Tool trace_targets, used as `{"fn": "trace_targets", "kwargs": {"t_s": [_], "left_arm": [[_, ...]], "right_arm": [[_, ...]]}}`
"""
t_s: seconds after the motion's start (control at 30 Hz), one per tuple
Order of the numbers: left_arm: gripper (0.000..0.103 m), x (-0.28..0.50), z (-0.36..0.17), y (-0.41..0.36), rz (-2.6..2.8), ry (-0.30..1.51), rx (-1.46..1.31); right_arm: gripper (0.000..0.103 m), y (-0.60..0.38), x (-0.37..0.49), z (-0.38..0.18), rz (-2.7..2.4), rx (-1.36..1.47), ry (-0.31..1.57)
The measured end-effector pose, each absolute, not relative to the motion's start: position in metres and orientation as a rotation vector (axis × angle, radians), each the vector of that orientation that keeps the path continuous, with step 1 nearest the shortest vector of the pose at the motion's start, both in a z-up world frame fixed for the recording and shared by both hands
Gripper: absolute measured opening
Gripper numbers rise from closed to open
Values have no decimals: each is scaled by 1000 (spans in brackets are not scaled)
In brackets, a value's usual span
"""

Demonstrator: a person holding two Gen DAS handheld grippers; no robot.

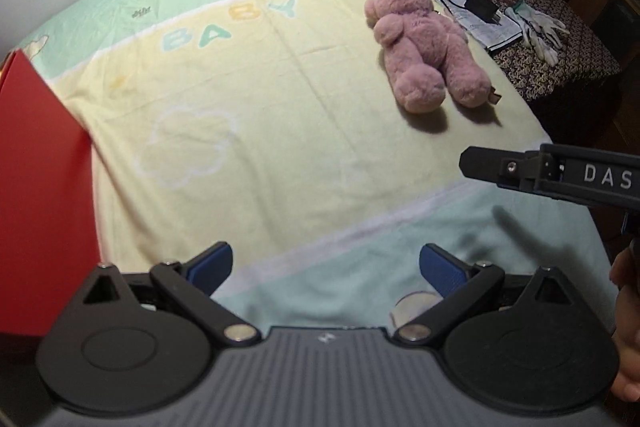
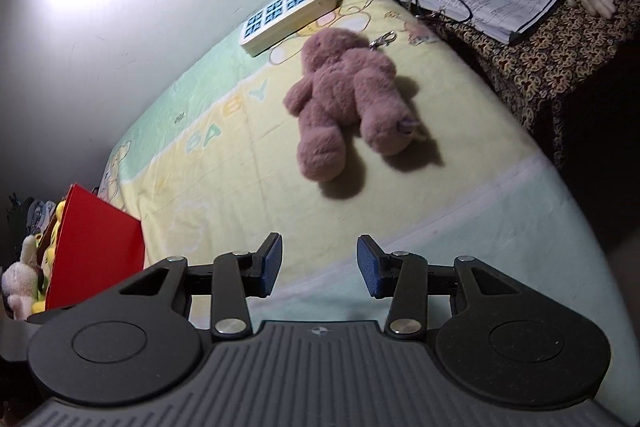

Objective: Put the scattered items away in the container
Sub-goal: 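Move the right gripper to the pink teddy bear and close on it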

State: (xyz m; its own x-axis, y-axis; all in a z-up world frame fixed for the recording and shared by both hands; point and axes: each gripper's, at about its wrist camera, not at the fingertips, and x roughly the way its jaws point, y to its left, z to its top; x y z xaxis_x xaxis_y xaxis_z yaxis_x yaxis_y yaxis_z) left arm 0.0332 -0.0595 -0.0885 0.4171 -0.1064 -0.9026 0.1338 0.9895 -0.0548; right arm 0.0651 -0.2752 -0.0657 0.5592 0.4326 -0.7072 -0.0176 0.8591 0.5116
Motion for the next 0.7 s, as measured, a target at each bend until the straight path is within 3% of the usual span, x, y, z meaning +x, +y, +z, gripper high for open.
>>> {"fn": "trace_targets", "kwargs": {"t_s": [0.2, 0.43, 0.7], "left_arm": [[98, 71, -93, -86, -194, 1084, -9], [79, 116, -112, -107, -185, 1105, -32], [70, 143, -121, -119, -203, 1104, -42]], "right_arm": [[45, -301, 104, -70, 216, 491, 927], [45, -307, 138, -81, 203, 464, 941], [45, -303, 158, -90, 245, 466, 978]]}}
